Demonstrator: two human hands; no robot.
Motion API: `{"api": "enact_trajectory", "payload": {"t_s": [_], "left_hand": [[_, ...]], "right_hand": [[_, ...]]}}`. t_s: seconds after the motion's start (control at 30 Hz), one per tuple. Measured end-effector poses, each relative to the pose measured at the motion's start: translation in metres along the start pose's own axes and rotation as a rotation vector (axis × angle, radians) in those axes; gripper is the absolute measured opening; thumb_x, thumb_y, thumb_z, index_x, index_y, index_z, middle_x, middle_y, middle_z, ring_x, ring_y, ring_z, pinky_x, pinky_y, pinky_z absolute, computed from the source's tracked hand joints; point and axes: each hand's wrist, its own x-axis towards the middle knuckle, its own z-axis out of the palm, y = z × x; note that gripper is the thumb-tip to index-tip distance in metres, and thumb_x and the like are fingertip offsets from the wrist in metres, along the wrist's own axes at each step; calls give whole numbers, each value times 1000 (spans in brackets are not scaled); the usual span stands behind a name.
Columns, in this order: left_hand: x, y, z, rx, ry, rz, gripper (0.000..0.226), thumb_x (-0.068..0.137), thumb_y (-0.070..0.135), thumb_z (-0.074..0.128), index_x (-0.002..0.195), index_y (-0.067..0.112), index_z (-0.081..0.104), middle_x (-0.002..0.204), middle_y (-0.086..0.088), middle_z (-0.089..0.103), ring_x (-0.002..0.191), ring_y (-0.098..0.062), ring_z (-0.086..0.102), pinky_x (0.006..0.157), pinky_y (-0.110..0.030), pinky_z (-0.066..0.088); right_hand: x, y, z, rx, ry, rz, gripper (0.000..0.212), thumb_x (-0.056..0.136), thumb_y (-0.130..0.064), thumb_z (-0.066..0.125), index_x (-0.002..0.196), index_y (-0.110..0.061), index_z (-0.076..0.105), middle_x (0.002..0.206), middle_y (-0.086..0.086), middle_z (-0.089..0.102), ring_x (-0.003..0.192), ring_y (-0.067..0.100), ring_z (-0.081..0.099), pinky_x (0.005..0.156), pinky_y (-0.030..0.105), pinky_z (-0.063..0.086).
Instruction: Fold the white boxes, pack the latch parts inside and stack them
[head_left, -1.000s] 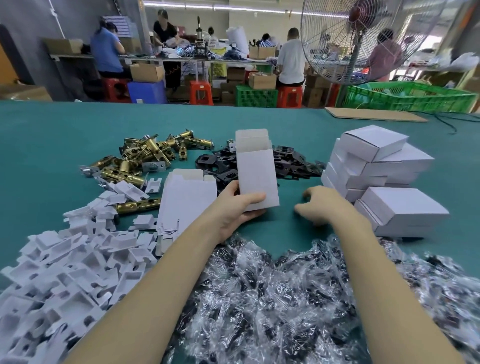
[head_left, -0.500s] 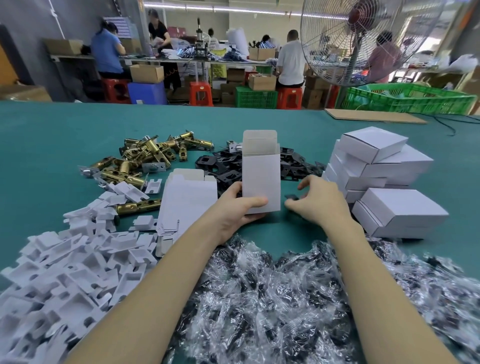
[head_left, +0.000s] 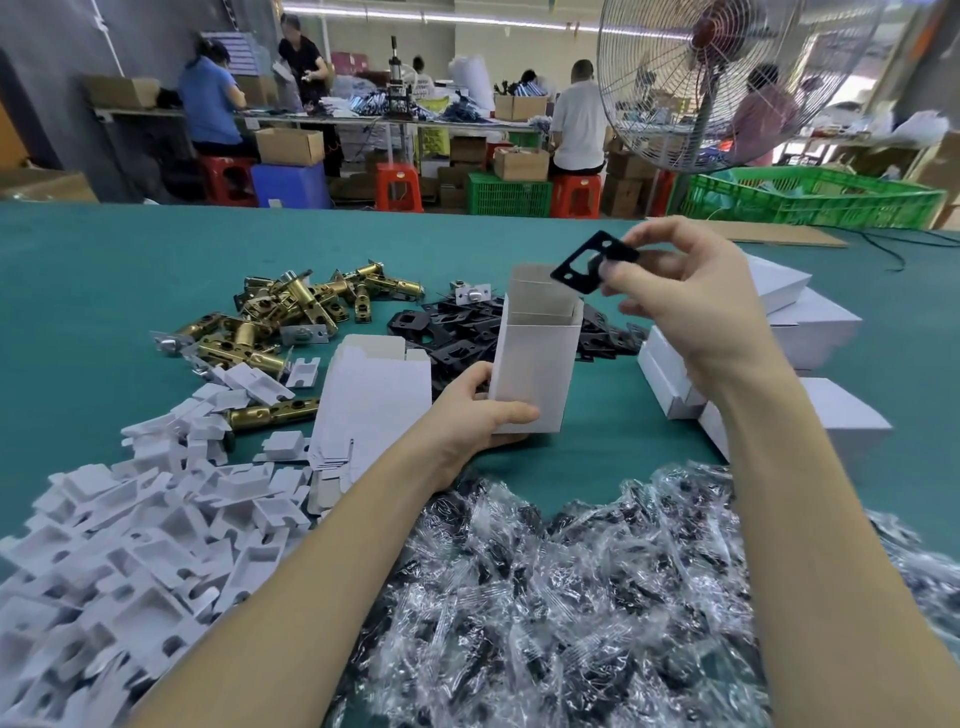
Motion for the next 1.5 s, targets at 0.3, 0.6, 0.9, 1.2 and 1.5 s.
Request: {"api": "enact_trajectory", "payload": {"t_s": [0.3, 0.6, 0.9, 1.2, 1.5], "left_hand": [[-4, 2, 2, 59, 2, 4, 47, 85, -9, 72, 125, 10, 56, 119, -18, 69, 105, -26, 71, 77, -25, 61], [-4, 2, 2, 114, 20, 1, 51, 85, -9, 70, 128, 14, 57, 125, -17, 68, 118, -31, 65, 105, -47, 52], [-5, 3, 2, 156, 3, -3, 53, 85, -8, 72, 131, 12, 56, 126, -18, 68, 118, -32, 65, 105, -45, 53], [-4, 2, 1, 136, -13, -9, 53, 85, -6, 73, 131, 14, 57, 125, -15, 69, 116, -29, 67, 101, -41, 56], [-2, 2, -1, 99, -8, -14, 48, 85, -8, 71, 126, 14, 59, 121, -14, 72, 115, -30, 69, 103, -44, 54]], "right_hand": [[-5, 4, 25, -413, -106, -94, 13, 93, -19, 66, 91, -27, 76, 79, -9, 74, 64, 9, 73, 64, 26, 61], [-3, 9, 21, -635, -250, -105, 13, 99, -24, 60, 95, -36, 60, 74, -7, 73, 59, 3, 56, 57, 20, 42], [-4, 1, 17, -791, -398, -111, 13, 96, -21, 64, 91, -33, 62, 77, -17, 65, 64, -10, 56, 61, 8, 41], [-2, 0, 17, -790, -296, -144, 17, 91, -17, 66, 85, -33, 64, 88, -12, 73, 87, 10, 64, 83, 33, 53], [-4, 10, 16, -647, -328, -73, 16, 98, -9, 59, 96, -22, 69, 96, -6, 73, 52, -15, 54, 52, 4, 40]]}}
